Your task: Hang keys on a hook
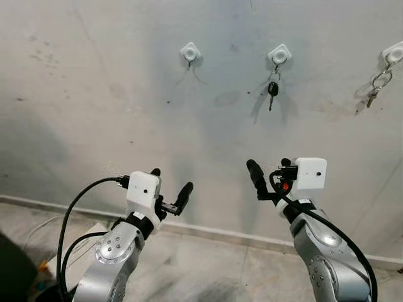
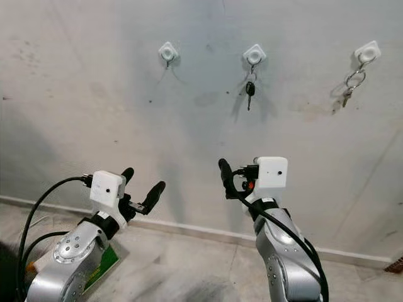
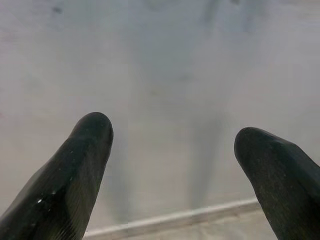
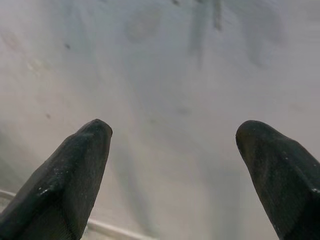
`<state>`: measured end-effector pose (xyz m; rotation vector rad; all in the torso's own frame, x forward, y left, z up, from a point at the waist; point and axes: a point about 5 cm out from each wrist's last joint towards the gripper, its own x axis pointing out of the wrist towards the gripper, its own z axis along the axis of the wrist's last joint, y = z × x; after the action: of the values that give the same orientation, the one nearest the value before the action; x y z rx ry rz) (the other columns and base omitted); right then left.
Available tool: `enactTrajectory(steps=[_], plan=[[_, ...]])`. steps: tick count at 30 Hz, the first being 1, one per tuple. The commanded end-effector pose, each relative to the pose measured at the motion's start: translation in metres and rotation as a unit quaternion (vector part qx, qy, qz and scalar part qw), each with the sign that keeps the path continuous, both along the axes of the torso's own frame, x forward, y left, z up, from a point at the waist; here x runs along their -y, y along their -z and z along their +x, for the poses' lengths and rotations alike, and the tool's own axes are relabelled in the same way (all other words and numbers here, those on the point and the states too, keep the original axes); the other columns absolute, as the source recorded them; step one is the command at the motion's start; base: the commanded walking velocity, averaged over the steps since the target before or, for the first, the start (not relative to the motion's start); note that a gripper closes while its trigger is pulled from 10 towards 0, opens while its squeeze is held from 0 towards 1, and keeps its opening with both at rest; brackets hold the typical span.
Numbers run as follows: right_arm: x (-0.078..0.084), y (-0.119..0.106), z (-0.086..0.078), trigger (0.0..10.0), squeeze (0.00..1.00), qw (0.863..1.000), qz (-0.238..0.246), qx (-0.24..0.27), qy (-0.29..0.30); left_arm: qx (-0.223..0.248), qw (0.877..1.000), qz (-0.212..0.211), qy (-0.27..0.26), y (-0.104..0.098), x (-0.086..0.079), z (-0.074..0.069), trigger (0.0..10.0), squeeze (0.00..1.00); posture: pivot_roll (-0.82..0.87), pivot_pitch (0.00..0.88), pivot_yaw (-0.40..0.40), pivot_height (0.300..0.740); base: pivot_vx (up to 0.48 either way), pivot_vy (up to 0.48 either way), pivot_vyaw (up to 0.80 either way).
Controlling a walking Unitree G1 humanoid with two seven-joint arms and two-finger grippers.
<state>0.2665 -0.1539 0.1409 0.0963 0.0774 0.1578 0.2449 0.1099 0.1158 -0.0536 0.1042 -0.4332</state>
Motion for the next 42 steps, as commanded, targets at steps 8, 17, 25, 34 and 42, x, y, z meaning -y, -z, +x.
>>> enactTrajectory(steps=[8, 17, 25, 34, 42], plan=[[-0.0043, -0.0046, 0.0029, 10.0, 0.00, 0.998, -0.058, 0.019, 0.005, 0.005, 1.000, 0.012, -0.006, -0.0017, -0.0068, 0.0030, 10.0, 0.00, -0.07, 0.000, 0.097, 0.740, -0.264, 0.000, 0.00], [-0.0065, -0.0101, 0.0043, 10.0, 0.00, 0.995, -0.084, 0.050, -0.010, 0.007, 1.000, 0.012, -0.006, -0.0017, -0.0069, 0.0028, 10.0, 0.00, -0.07, 0.000, 0.096, 0.740, -0.202, 0.000, 0.00], [-0.0059, -0.0059, 0.0033, 10.0, 0.00, 0.994, -0.101, 0.031, -0.004, -0.006, 1.000, 0.000, 0.010, 0.0005, -0.0070, 0.0016, 10.0, 0.00, -0.07, 0.000, 0.096, 0.740, 0.000, 0.000, 0.00], [-0.0018, -0.0071, 0.0044, 10.0, 0.00, 0.997, -0.067, 0.028, -0.003, -0.004, 1.000, -0.002, 0.011, 0.0002, -0.0064, 0.0017, 10.0, 0.00, -0.08, 0.000, 0.095, 0.740, 0.000, 0.000, 0.00], [-0.0030, -0.0062, 0.0052, 10.0, 0.00, 0.998, -0.056, 0.017, -0.009, -0.005, 1.000, -0.009, 0.017, -0.0002, -0.0046, 0.0017, 10.0, 0.00, -0.08, 0.000, 0.091, 0.740, 0.000, 0.000, -0.69]])
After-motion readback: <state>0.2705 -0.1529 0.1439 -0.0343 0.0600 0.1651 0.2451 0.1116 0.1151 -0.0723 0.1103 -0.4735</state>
